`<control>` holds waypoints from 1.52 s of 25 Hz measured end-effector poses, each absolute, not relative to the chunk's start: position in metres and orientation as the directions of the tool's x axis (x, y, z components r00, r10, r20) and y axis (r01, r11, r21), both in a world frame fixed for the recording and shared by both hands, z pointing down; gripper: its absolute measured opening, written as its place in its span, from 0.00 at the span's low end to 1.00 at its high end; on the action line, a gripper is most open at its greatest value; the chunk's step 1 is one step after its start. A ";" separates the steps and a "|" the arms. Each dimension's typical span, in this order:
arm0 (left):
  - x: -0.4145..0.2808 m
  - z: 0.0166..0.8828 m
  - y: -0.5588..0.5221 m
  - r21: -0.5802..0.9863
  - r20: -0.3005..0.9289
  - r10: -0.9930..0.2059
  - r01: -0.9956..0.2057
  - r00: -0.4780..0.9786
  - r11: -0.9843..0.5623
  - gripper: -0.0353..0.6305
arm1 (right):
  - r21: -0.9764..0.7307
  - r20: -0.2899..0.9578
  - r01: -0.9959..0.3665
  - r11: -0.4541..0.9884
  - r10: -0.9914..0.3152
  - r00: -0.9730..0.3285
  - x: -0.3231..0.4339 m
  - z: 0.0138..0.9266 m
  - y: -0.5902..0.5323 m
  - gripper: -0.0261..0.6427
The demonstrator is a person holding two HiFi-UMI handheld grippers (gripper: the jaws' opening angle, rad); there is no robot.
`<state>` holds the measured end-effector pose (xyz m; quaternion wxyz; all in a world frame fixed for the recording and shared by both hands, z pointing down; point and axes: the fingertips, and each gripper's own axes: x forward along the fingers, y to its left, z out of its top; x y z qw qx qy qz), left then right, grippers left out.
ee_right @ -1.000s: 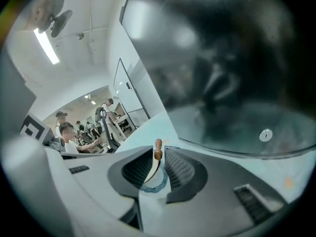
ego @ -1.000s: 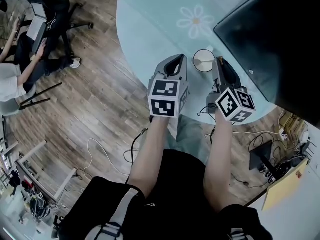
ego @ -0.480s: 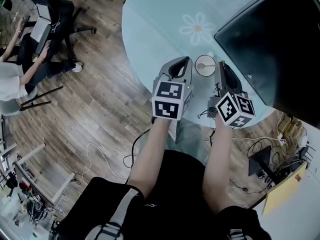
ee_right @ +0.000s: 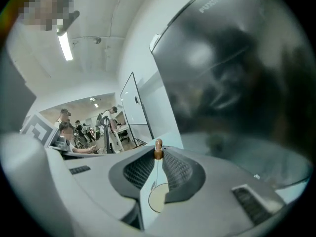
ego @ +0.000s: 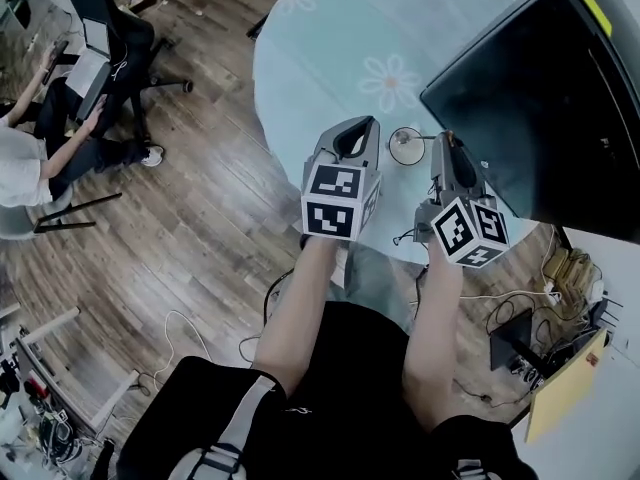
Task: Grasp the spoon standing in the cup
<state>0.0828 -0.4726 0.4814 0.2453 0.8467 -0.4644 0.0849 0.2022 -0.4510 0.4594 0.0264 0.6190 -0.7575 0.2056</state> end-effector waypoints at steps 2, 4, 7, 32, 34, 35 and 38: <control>0.079 0.467 -0.475 0.333 0.343 -0.756 -0.825 0.558 -0.457 0.07 | -0.264 0.267 -0.951 0.161 -0.935 -0.233 0.199 0.443 -0.451 0.12; 0.078 0.452 -0.478 0.325 0.315 -0.765 -0.821 0.562 -0.469 0.07 | -0.255 0.229 -0.951 0.175 -0.945 -0.235 0.198 0.425 -0.452 0.12; 0.077 0.435 -0.481 0.309 0.281 -0.775 -0.818 0.566 -0.485 0.07 | -0.273 0.150 -0.940 0.204 -0.956 -0.251 0.194 0.399 -0.452 0.12; 0.109 0.318 -0.474 0.160 0.082 -0.769 -0.770 0.634 -0.618 0.07 | -0.159 -0.048 -0.928 0.337 -0.941 -0.334 0.193 0.293 -0.439 0.12; 0.110 0.321 -0.471 0.163 0.087 -0.765 -0.767 0.638 -0.621 0.07 | -0.161 -0.045 -0.929 0.333 -0.943 -0.330 0.194 0.295 -0.437 0.12; 0.110 0.323 -0.470 0.166 0.088 -0.764 -0.766 0.639 -0.621 0.07 | -0.158 -0.043 -0.930 0.333 -0.943 -0.331 0.194 0.295 -0.436 0.12; 0.108 0.325 -0.470 0.169 0.089 -0.765 -0.766 0.638 -0.620 0.07 | -0.146 -0.042 -0.930 0.336 -0.942 -0.334 0.191 0.294 -0.435 0.12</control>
